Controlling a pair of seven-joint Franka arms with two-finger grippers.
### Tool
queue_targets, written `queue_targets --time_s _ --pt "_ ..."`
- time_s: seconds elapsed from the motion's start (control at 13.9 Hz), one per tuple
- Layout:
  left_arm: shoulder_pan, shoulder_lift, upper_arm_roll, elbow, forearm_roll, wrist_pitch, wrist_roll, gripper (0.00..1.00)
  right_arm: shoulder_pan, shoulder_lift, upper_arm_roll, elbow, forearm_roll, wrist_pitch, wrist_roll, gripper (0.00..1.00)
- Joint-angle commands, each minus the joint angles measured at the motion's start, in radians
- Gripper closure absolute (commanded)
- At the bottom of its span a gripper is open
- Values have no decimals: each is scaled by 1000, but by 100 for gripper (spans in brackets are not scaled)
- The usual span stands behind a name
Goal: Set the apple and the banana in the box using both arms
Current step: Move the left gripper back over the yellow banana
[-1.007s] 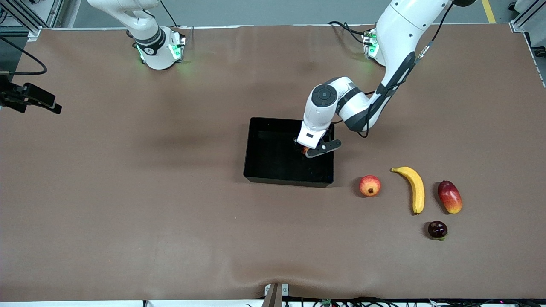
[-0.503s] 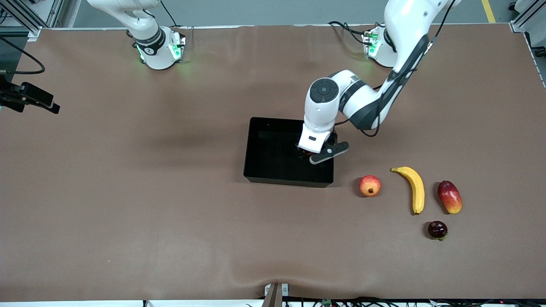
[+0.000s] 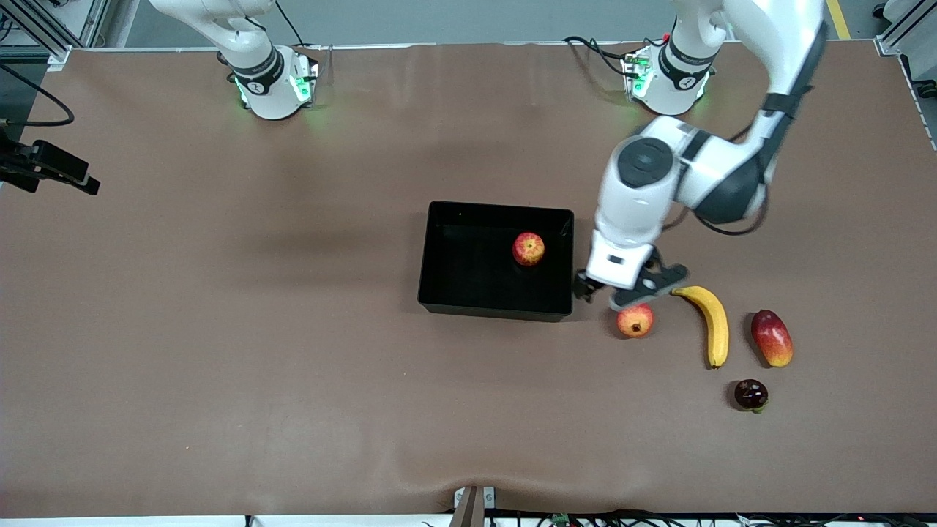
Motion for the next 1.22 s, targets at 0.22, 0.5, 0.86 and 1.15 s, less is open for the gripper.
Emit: queue_targets --time_s 0.22,0.5,0.86,1.15 --pt "246 19 -9 -41 1 1 338 0 -28 -4 8 21 11 -13 2 0" --pt "378 118 -11 -38 -1 67 490 0 -30 -2 8 22 14 -11 2 0" --pt "417 241 -8 -36 1 171 567 0 -30 -2 8 29 11 -13 2 0" --pt "451 274 -6 -38 7 173 645 0 -28 -2 8 29 5 -11 -7 0"
